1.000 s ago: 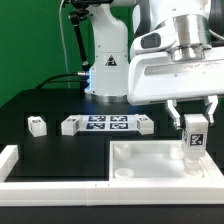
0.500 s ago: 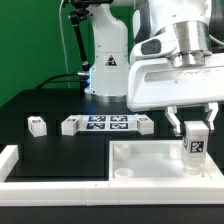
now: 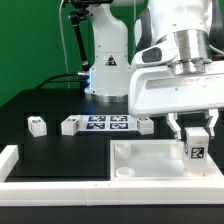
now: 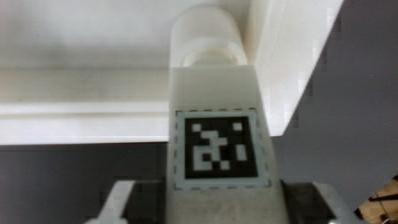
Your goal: Assemble square table
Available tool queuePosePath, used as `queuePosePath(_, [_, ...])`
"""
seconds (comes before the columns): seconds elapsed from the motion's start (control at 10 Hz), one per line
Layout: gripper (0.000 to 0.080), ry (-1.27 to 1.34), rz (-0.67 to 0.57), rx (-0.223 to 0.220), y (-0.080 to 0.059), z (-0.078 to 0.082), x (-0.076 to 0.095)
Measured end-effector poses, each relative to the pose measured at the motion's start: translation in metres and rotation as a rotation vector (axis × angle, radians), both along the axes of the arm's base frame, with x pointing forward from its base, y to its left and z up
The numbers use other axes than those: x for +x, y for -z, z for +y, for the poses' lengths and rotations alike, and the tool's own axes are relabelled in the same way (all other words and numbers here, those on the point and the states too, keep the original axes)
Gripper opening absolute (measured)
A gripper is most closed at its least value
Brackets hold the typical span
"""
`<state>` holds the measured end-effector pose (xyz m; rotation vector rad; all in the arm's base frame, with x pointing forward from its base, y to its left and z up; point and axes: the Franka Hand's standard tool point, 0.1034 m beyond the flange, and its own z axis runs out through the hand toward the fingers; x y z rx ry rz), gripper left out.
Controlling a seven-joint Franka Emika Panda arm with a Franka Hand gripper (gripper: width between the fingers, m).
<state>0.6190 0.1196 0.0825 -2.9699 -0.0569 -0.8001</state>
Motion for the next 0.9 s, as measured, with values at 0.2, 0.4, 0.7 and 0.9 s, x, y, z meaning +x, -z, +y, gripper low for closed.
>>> queuePosePath(0.2, [0.0291, 0.005, -0.021, -0.001, 0.0012, -0.0007, 0.0003])
queuePosePath(0.4, [0.0384, -0.003, -0.021, -0.005, 0.0015, -0.0004, 0.0001])
queuePosePath(0.7, [0.0632, -0.011, -0.022, -0.010, 0.0016, -0.0004, 0.0001])
queuePosePath(0.9, [0.0646, -0.017, -0.022, -0.013, 0.0016, -0.0003, 0.0001])
